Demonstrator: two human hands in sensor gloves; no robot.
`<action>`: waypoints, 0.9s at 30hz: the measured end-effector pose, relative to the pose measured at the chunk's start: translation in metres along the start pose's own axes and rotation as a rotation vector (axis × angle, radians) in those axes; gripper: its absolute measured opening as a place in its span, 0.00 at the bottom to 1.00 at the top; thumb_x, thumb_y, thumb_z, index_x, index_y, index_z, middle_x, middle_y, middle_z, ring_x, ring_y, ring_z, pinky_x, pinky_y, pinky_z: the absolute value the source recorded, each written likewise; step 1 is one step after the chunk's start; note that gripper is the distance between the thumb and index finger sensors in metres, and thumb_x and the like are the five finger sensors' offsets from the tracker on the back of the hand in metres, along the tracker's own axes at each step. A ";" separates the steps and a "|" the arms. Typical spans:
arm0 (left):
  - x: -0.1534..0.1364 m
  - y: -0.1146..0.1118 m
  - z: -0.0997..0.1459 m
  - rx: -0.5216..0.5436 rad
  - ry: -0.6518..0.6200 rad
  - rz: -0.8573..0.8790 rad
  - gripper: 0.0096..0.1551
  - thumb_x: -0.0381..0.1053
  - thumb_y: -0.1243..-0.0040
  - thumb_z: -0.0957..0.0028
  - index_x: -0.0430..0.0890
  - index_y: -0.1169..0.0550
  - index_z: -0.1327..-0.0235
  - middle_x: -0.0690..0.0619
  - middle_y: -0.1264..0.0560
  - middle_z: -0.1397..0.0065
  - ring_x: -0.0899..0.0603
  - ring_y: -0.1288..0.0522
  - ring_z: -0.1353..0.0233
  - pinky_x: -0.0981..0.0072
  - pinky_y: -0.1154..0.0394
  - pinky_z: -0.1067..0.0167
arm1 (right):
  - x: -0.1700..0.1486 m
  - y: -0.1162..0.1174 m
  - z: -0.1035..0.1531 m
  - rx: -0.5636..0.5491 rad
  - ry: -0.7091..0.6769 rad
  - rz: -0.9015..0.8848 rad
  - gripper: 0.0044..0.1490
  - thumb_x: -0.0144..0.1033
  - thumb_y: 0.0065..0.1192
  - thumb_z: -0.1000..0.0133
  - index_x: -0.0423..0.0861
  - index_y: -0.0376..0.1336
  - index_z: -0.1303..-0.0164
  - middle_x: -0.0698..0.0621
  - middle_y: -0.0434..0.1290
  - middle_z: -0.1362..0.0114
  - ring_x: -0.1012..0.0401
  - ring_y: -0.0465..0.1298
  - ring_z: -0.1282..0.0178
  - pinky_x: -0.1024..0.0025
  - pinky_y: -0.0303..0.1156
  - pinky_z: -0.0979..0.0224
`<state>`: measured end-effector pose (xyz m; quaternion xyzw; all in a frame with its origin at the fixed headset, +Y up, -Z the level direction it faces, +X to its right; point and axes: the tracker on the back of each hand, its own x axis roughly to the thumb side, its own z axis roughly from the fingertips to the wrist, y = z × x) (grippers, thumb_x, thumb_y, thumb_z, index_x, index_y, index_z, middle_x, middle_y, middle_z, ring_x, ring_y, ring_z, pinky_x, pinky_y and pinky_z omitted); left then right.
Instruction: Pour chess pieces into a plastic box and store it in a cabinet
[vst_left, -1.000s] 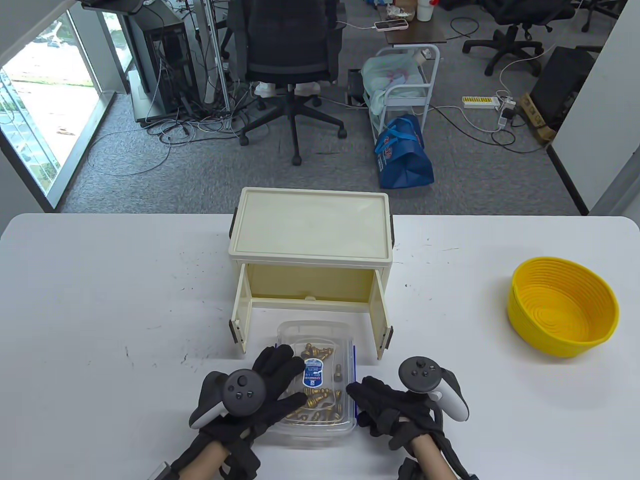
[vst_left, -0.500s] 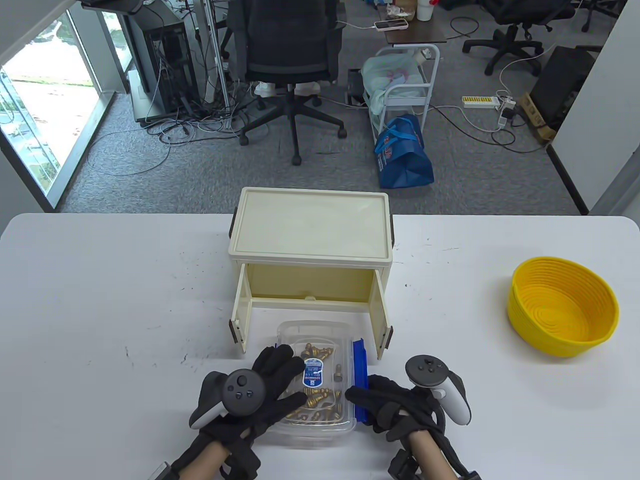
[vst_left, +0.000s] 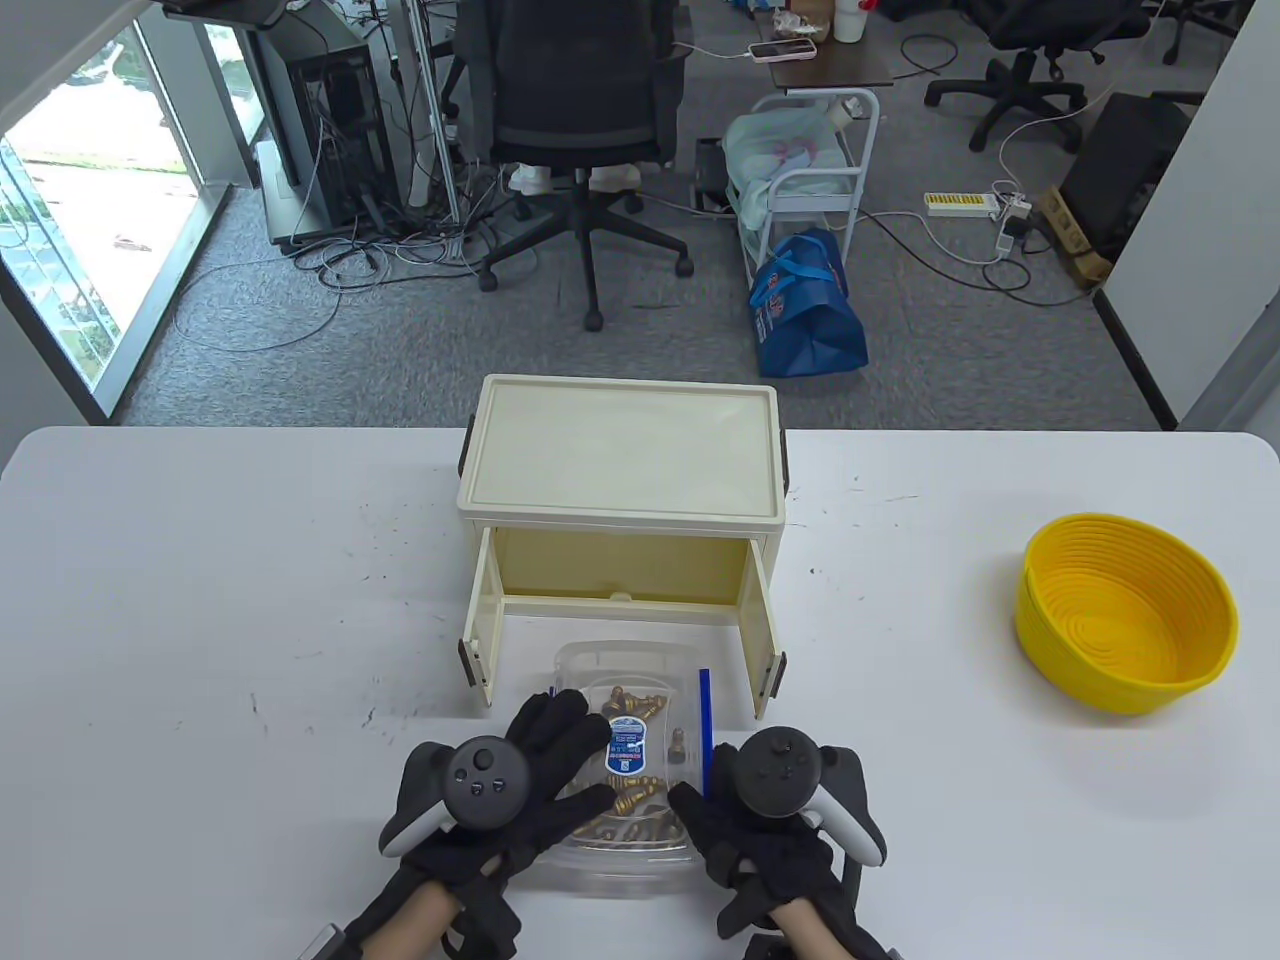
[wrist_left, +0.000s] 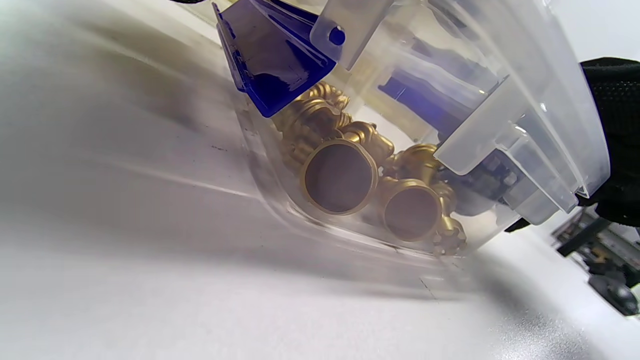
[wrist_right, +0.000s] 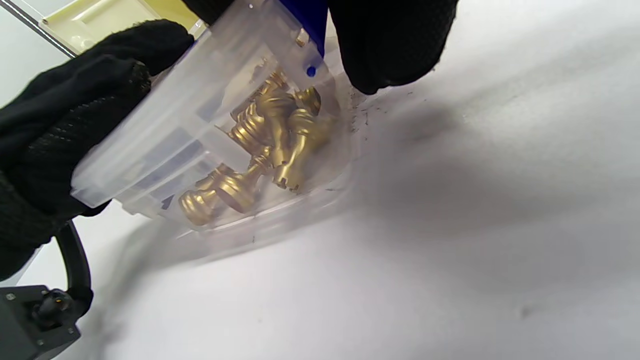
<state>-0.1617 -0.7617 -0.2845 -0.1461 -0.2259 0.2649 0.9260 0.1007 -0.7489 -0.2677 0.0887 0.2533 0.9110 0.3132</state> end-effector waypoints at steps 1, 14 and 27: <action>0.000 0.000 0.000 0.001 0.001 -0.003 0.42 0.69 0.54 0.29 0.55 0.46 0.06 0.52 0.60 0.04 0.33 0.62 0.09 0.33 0.44 0.18 | -0.003 0.000 0.000 0.010 -0.006 -0.024 0.48 0.44 0.53 0.31 0.20 0.44 0.22 0.23 0.63 0.26 0.40 0.75 0.35 0.53 0.74 0.38; 0.001 0.025 0.020 0.056 0.005 0.038 0.42 0.67 0.59 0.27 0.48 0.46 0.05 0.40 0.53 0.05 0.27 0.50 0.11 0.30 0.37 0.24 | 0.014 -0.017 0.021 -0.162 -0.176 0.205 0.47 0.54 0.54 0.34 0.43 0.44 0.12 0.38 0.46 0.10 0.37 0.47 0.13 0.33 0.49 0.20; -0.037 0.008 0.023 -0.063 0.282 0.619 0.55 0.65 0.58 0.26 0.25 0.55 0.09 0.22 0.47 0.12 0.21 0.41 0.20 0.37 0.28 0.30 | 0.012 0.010 -0.013 0.036 -0.232 0.229 0.45 0.54 0.50 0.33 0.49 0.40 0.12 0.48 0.33 0.09 0.49 0.28 0.11 0.37 0.37 0.16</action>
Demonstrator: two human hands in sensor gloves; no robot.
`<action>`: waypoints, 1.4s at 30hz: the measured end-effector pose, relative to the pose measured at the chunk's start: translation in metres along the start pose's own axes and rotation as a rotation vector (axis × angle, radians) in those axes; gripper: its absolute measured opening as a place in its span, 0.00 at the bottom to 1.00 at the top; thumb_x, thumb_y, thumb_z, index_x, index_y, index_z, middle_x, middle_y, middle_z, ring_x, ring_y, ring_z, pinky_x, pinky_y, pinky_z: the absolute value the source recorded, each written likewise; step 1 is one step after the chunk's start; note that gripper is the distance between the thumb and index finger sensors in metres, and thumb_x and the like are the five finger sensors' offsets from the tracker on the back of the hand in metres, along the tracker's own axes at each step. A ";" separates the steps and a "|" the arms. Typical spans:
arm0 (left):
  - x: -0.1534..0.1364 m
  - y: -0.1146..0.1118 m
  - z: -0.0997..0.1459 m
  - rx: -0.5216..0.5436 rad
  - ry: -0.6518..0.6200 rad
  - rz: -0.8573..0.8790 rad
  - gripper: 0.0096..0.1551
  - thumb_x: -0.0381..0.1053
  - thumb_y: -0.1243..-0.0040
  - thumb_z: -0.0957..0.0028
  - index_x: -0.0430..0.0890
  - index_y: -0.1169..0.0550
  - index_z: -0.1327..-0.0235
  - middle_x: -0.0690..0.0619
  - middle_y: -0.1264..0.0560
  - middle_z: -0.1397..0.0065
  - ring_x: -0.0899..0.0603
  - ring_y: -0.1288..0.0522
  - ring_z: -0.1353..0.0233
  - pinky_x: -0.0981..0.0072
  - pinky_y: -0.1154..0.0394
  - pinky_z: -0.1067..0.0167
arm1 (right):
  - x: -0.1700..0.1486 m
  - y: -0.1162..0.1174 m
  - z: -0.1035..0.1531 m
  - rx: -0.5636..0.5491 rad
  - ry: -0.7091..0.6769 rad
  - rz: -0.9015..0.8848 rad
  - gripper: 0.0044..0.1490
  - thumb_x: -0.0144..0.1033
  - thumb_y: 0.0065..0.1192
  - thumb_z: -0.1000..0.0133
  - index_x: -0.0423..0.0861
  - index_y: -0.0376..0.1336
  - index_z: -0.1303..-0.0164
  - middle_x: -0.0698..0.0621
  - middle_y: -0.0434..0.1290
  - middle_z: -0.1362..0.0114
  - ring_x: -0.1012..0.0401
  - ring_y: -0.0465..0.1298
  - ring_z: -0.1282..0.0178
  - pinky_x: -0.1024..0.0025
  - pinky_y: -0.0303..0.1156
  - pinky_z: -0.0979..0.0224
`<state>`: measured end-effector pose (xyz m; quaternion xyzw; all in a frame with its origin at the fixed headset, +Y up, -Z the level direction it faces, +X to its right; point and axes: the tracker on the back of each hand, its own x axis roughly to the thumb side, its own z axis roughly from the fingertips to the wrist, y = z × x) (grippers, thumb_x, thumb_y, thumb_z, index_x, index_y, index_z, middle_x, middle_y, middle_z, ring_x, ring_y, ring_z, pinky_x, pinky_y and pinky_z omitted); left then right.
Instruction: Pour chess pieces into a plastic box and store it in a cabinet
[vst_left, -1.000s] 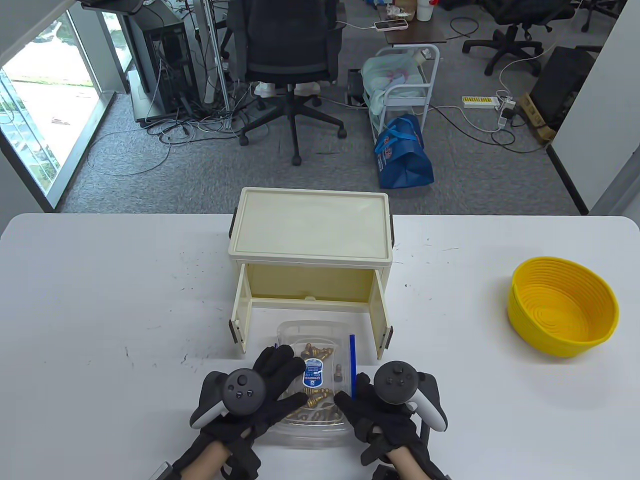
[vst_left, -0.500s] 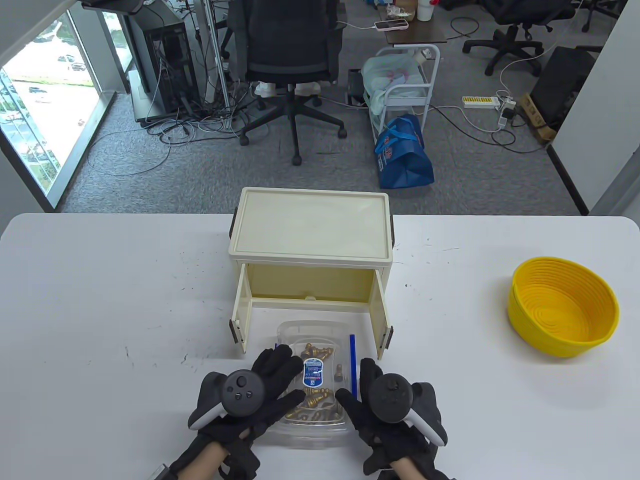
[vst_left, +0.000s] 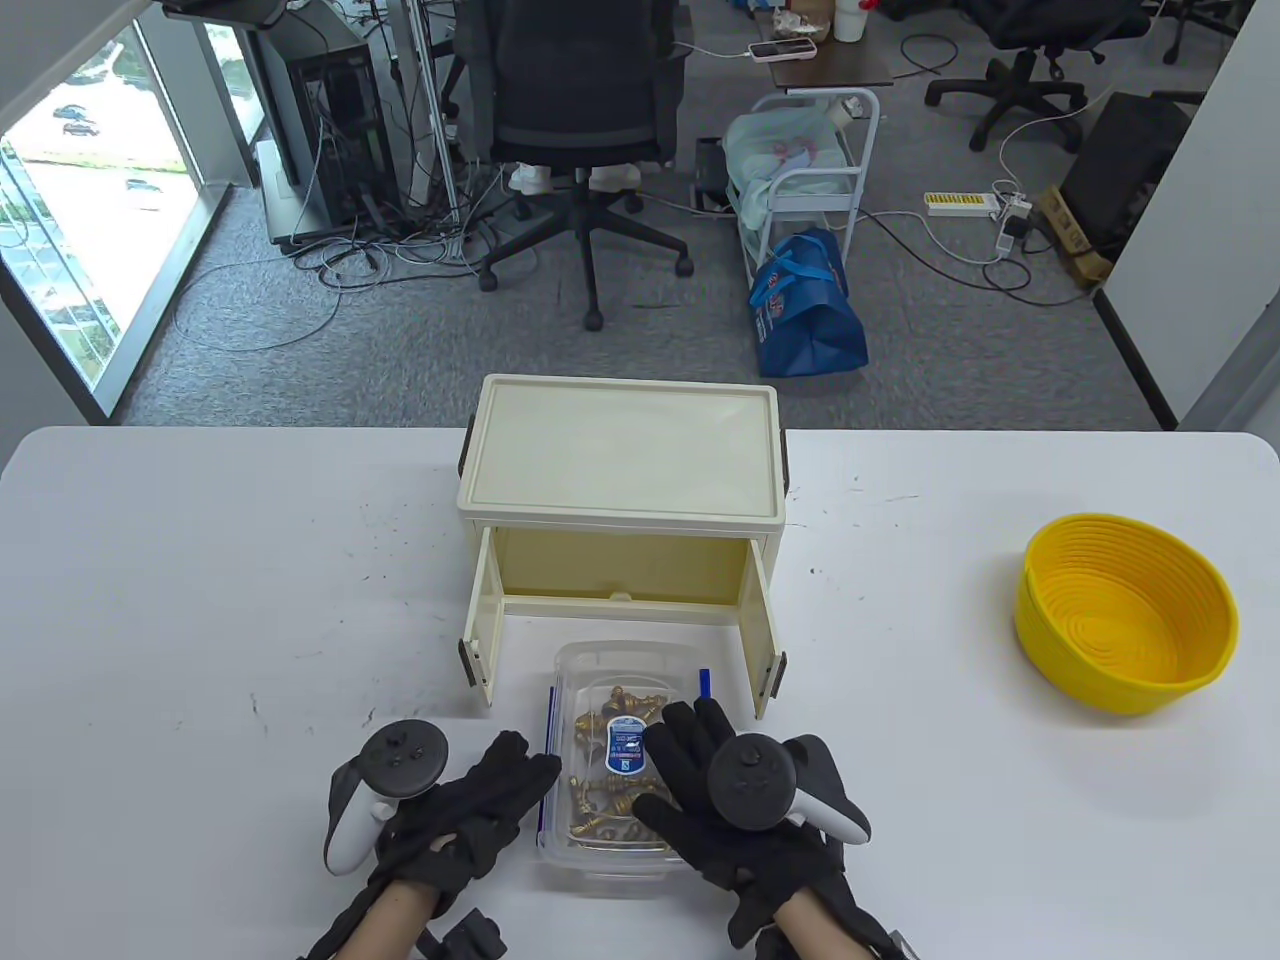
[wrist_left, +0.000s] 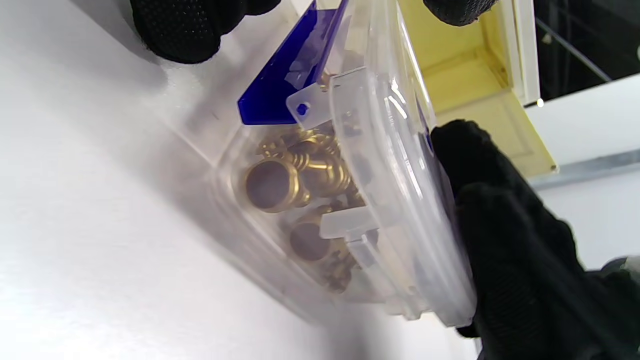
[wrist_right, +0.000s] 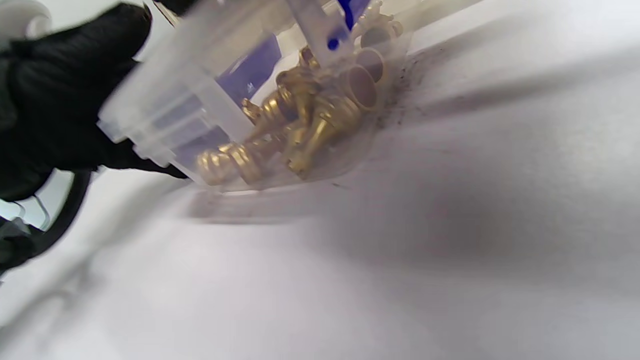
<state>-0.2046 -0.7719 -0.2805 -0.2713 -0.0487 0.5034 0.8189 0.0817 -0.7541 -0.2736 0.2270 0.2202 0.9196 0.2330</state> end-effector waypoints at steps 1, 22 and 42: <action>-0.001 0.000 -0.003 -0.043 -0.012 0.070 0.56 0.66 0.59 0.25 0.26 0.57 0.09 0.22 0.47 0.12 0.20 0.40 0.20 0.37 0.27 0.31 | 0.002 0.002 0.000 -0.017 0.005 0.021 0.45 0.54 0.49 0.33 0.49 0.39 0.12 0.48 0.33 0.09 0.49 0.28 0.11 0.36 0.38 0.16; -0.031 0.017 -0.012 -0.076 0.082 0.456 0.54 0.63 0.56 0.25 0.25 0.56 0.10 0.22 0.44 0.16 0.26 0.34 0.27 0.38 0.23 0.38 | 0.000 0.005 0.001 -0.010 -0.003 -0.001 0.45 0.55 0.47 0.32 0.49 0.37 0.12 0.48 0.30 0.09 0.50 0.26 0.11 0.35 0.37 0.17; 0.020 -0.014 -0.004 0.017 0.023 -0.236 0.48 0.58 0.51 0.25 0.21 0.45 0.13 0.29 0.29 0.24 0.37 0.22 0.38 0.58 0.17 0.48 | 0.001 0.005 0.000 -0.011 -0.003 -0.003 0.45 0.55 0.47 0.32 0.49 0.38 0.12 0.49 0.31 0.09 0.51 0.26 0.11 0.37 0.39 0.16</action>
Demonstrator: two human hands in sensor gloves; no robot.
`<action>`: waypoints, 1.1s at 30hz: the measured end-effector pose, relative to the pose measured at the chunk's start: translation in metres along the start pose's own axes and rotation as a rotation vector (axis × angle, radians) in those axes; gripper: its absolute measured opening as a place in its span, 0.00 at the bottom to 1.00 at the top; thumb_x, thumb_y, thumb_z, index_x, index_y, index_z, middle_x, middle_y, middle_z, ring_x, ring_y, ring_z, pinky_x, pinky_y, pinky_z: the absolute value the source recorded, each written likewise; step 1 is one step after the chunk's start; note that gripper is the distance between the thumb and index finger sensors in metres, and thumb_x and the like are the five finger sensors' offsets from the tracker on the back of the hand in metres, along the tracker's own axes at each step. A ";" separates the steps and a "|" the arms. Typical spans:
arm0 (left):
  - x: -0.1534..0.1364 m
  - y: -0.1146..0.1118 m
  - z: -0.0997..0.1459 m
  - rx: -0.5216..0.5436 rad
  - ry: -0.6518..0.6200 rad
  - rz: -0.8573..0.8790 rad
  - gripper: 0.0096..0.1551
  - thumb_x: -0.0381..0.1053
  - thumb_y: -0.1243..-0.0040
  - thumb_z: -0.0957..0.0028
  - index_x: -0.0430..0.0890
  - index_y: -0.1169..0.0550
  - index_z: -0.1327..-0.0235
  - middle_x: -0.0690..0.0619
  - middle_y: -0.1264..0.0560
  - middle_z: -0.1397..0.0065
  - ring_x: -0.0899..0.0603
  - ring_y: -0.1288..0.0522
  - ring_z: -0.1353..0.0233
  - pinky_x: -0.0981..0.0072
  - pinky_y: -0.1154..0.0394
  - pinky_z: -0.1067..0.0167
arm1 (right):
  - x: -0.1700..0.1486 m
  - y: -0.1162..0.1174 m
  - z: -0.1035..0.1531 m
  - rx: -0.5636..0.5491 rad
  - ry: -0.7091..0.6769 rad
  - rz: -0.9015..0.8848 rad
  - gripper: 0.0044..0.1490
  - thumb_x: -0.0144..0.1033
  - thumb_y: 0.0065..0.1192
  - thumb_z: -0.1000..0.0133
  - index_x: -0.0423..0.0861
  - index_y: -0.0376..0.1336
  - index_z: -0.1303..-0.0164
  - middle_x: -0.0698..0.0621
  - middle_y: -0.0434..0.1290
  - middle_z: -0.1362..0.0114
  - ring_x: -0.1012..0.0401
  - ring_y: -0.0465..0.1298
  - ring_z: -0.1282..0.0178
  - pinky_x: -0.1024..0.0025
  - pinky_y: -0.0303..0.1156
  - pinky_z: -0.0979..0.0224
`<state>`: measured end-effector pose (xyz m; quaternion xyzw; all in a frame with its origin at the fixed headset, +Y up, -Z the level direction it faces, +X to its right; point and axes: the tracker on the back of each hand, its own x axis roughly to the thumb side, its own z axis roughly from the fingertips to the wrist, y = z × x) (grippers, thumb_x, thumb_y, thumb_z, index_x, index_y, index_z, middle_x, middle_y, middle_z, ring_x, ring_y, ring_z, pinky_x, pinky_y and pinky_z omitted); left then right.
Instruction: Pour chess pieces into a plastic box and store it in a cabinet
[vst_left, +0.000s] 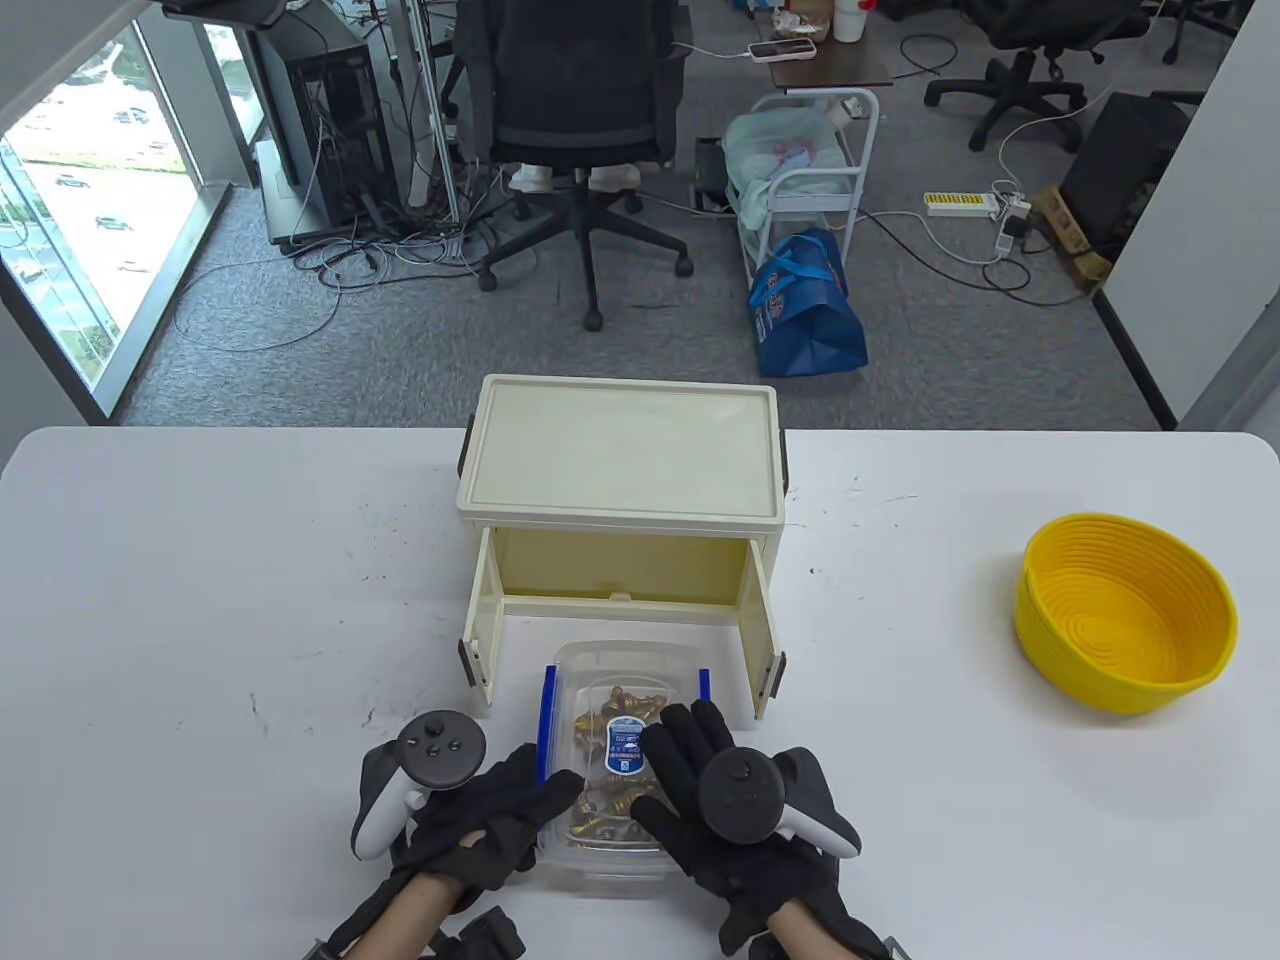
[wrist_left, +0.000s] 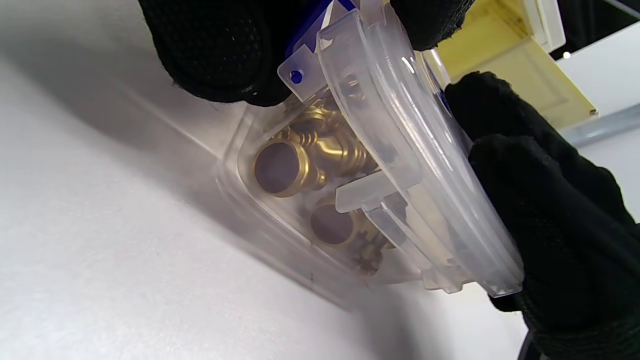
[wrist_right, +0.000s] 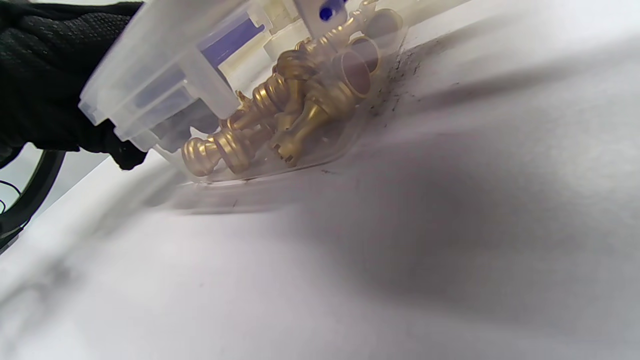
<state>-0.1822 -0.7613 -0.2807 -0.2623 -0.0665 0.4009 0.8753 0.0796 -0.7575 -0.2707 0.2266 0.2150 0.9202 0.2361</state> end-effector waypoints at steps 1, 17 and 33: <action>0.001 -0.001 0.002 0.034 -0.006 -0.030 0.47 0.58 0.52 0.25 0.21 0.43 0.14 0.29 0.27 0.26 0.38 0.21 0.39 0.59 0.17 0.48 | 0.000 0.000 0.000 -0.002 -0.001 -0.001 0.45 0.55 0.47 0.32 0.49 0.38 0.12 0.49 0.31 0.09 0.50 0.26 0.11 0.37 0.40 0.16; 0.003 -0.012 0.010 0.190 -0.031 -0.137 0.45 0.60 0.53 0.26 0.24 0.37 0.16 0.33 0.22 0.30 0.42 0.17 0.45 0.61 0.16 0.53 | -0.002 -0.001 0.004 -0.054 -0.043 -0.061 0.45 0.54 0.49 0.33 0.48 0.39 0.12 0.46 0.32 0.09 0.48 0.29 0.11 0.36 0.40 0.17; -0.013 -0.009 0.004 0.100 -0.046 0.027 0.48 0.63 0.52 0.27 0.25 0.39 0.14 0.33 0.25 0.27 0.40 0.19 0.42 0.57 0.17 0.49 | -0.025 -0.029 0.020 -0.099 0.261 -0.289 0.52 0.57 0.52 0.33 0.30 0.45 0.16 0.30 0.61 0.20 0.40 0.72 0.31 0.55 0.73 0.36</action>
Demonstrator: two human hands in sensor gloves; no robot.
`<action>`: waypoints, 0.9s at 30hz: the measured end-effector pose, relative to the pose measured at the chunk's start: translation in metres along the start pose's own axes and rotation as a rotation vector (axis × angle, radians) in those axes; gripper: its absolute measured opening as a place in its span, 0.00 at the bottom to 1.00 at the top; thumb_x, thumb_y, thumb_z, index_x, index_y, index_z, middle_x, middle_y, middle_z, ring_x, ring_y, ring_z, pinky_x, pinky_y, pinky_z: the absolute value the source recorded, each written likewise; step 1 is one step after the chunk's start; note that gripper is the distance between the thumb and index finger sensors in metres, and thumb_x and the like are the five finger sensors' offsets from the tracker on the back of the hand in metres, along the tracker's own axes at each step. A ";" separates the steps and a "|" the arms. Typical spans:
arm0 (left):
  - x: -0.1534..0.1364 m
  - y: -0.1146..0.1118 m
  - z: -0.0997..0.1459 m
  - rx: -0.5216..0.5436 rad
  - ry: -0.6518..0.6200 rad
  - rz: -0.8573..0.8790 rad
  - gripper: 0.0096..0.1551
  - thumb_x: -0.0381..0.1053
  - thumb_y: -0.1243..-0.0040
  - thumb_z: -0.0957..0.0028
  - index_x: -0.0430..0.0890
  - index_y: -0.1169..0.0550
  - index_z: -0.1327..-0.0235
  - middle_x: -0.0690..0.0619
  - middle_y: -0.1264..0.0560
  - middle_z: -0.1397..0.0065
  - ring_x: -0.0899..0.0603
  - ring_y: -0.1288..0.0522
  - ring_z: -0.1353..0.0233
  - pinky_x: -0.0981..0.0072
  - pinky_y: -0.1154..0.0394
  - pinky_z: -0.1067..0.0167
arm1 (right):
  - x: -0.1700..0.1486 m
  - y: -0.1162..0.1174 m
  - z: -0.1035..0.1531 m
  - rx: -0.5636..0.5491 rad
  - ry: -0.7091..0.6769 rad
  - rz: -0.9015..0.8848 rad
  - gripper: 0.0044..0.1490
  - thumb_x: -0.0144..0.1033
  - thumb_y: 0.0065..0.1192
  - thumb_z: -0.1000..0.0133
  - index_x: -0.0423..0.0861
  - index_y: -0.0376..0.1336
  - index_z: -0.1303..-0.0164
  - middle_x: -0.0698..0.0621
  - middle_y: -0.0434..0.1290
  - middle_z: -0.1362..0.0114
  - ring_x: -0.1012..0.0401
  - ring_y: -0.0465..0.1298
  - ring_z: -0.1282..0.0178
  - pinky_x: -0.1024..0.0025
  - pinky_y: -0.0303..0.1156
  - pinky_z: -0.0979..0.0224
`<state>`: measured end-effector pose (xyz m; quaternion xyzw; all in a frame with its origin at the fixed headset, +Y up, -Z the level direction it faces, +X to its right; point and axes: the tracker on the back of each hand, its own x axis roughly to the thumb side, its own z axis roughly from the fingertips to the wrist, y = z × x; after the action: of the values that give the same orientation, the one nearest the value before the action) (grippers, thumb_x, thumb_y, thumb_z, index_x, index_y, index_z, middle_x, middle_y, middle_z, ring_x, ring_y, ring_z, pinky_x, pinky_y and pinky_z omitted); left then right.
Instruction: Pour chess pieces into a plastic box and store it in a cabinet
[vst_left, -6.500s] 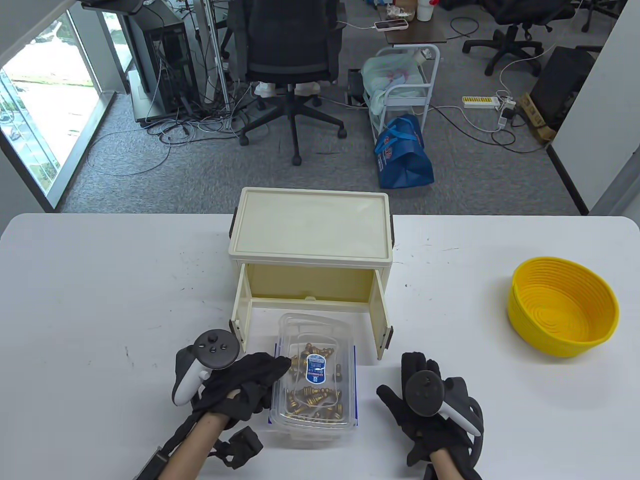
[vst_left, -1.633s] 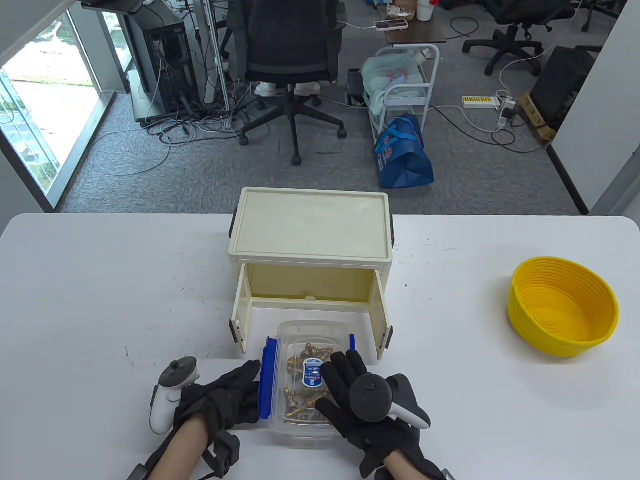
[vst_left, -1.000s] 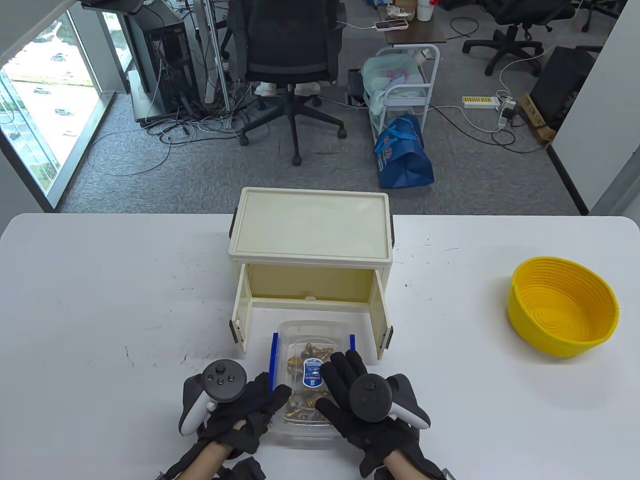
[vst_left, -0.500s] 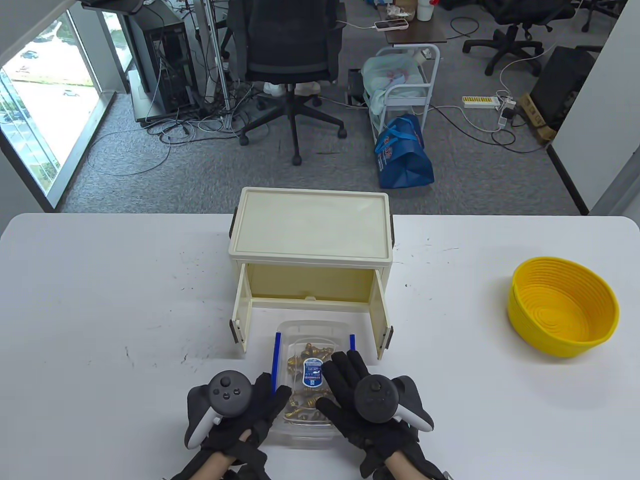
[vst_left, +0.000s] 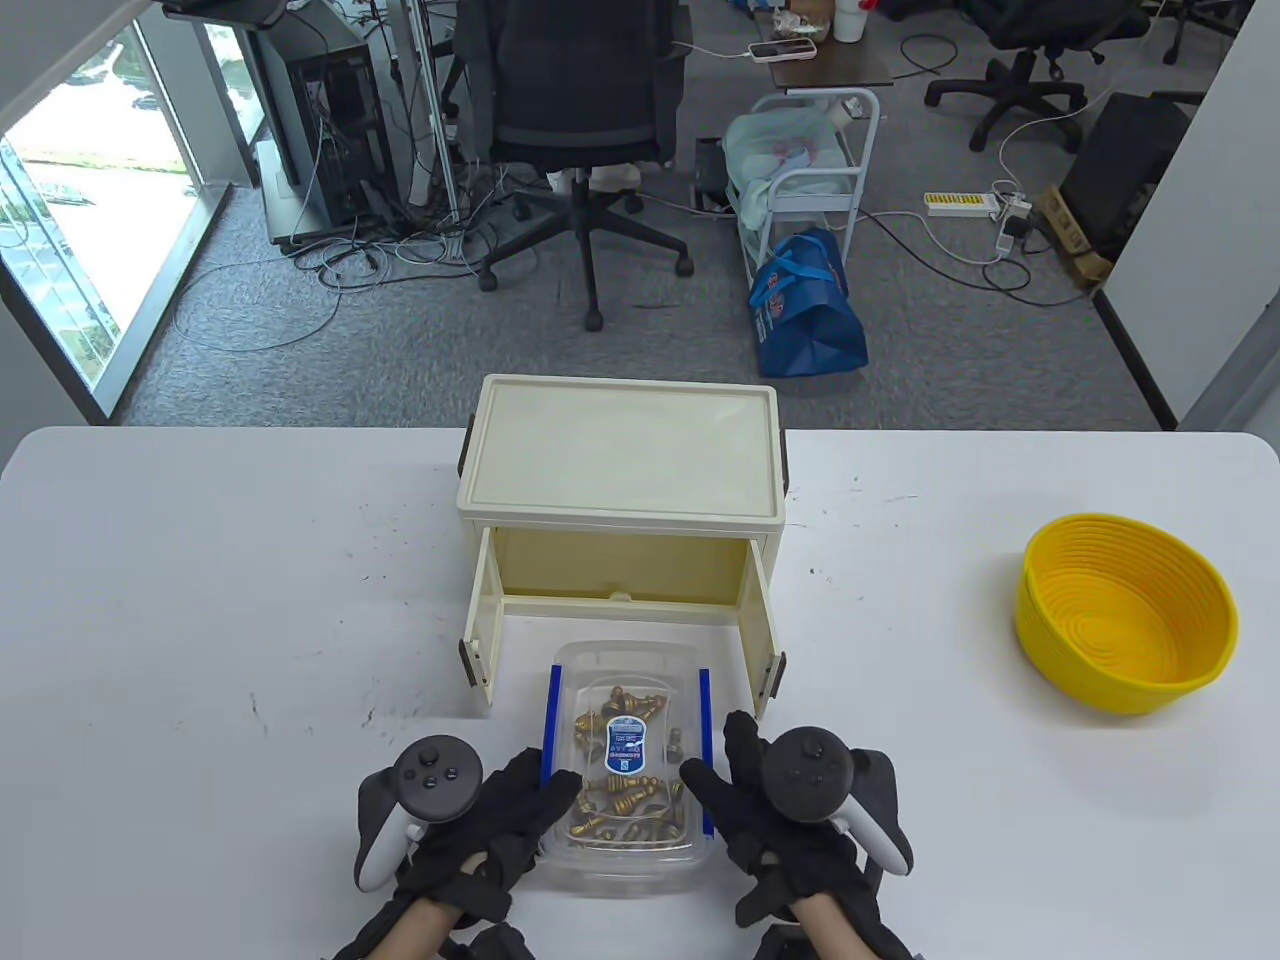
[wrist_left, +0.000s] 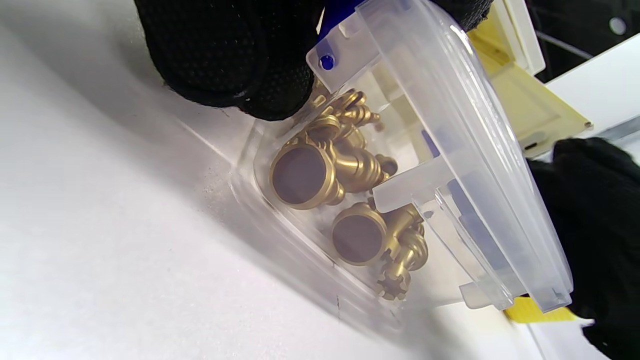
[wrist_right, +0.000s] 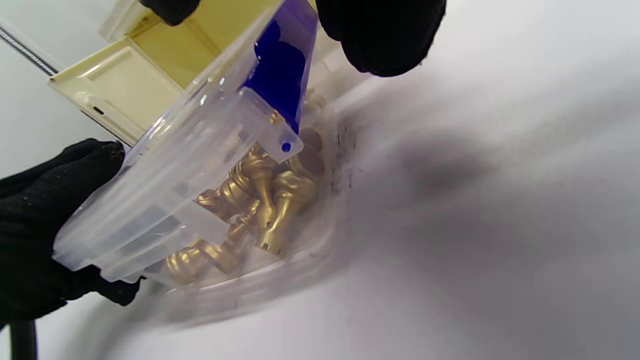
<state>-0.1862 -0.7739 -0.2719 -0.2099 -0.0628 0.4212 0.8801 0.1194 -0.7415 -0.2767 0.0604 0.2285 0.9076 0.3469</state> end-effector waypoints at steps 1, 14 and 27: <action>-0.001 0.000 0.000 -0.003 -0.002 0.004 0.48 0.63 0.52 0.27 0.26 0.39 0.14 0.33 0.25 0.27 0.40 0.19 0.42 0.57 0.17 0.49 | -0.003 0.000 -0.006 0.037 0.023 -0.057 0.52 0.58 0.52 0.32 0.29 0.45 0.16 0.30 0.61 0.21 0.41 0.73 0.32 0.57 0.74 0.37; -0.001 -0.001 0.001 -0.013 -0.016 0.021 0.49 0.64 0.53 0.27 0.27 0.40 0.13 0.33 0.26 0.27 0.40 0.19 0.42 0.56 0.17 0.48 | -0.015 0.008 -0.042 0.078 0.157 -0.346 0.54 0.60 0.62 0.37 0.33 0.49 0.17 0.38 0.66 0.28 0.50 0.75 0.44 0.66 0.74 0.44; -0.004 0.001 0.000 -0.027 -0.025 0.055 0.48 0.64 0.52 0.28 0.28 0.40 0.12 0.33 0.26 0.26 0.40 0.19 0.42 0.56 0.18 0.47 | -0.021 0.004 -0.042 0.122 0.162 -0.485 0.50 0.55 0.69 0.40 0.33 0.55 0.22 0.39 0.69 0.32 0.48 0.76 0.46 0.64 0.75 0.44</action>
<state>-0.1892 -0.7761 -0.2716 -0.2181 -0.0738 0.4469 0.8644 0.1212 -0.7738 -0.3112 -0.0483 0.3178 0.7843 0.5306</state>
